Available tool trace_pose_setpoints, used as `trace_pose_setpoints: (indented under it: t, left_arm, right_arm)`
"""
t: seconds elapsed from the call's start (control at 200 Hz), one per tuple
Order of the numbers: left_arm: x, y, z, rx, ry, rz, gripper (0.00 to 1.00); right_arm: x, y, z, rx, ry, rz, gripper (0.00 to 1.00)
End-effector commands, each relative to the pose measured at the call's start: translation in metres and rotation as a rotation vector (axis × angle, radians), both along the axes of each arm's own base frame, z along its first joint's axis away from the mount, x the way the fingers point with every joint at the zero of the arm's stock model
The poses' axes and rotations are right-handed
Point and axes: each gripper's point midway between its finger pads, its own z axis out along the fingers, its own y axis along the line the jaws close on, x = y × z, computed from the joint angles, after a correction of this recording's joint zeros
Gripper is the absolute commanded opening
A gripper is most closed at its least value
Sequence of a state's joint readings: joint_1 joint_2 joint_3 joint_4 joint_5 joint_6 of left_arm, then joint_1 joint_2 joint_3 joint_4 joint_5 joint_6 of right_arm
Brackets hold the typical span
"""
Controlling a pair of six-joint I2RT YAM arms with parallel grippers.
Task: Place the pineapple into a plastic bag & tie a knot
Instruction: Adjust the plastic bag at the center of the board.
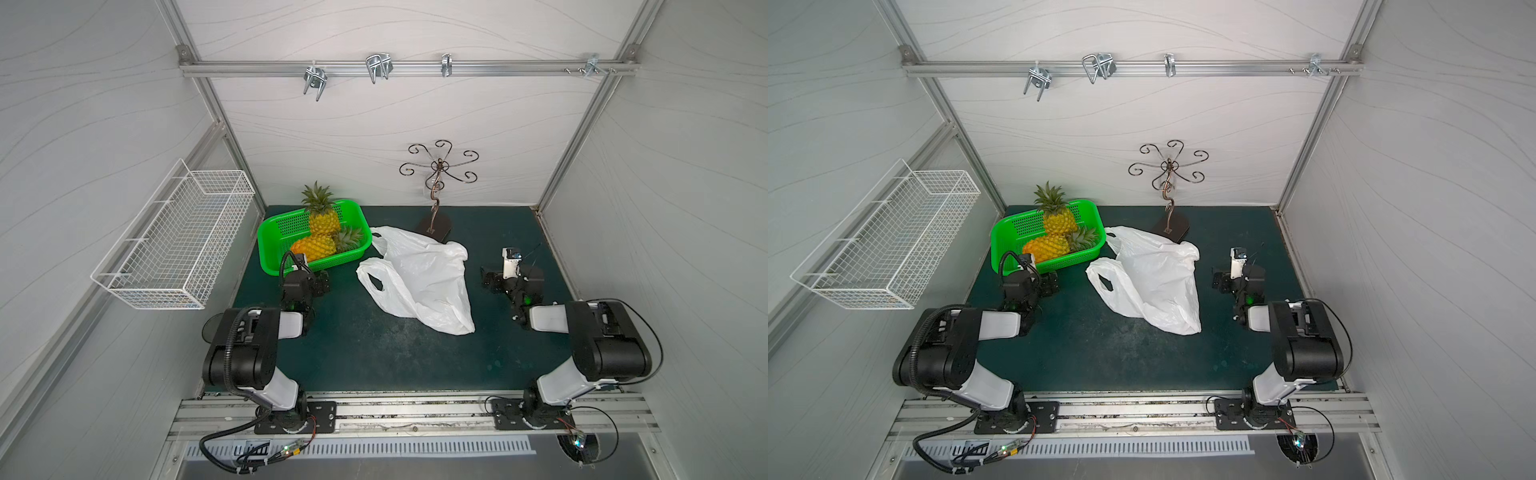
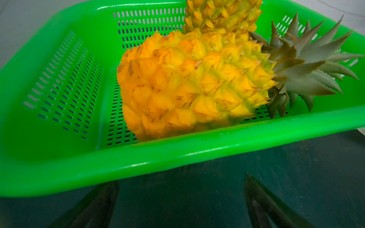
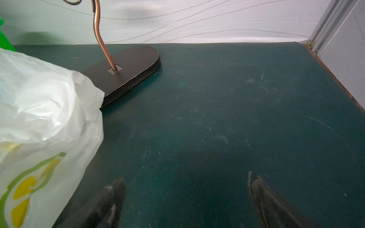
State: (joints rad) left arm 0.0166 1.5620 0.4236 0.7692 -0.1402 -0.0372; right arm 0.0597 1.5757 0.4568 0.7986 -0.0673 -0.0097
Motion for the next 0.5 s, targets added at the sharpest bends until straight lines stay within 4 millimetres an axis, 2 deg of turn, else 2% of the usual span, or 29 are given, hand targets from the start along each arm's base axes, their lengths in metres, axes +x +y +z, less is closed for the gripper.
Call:
trace_pose_setpoints:
  t: [0.0, 0.495]
  left_arm:
    - [0.007, -0.003, 0.0176, 0.003, -0.07, -0.014, 1.0]
    - [0.0066, -0.0024, 0.0172, 0.003, -0.068, -0.013, 1.0]
  right_arm:
    - [-0.0017, 0.0014, -0.0047, -0.011, 0.015, 0.005, 0.99]
    - [-0.0015, 0.0013, -0.0048, -0.009, 0.016, 0.006, 0.99]
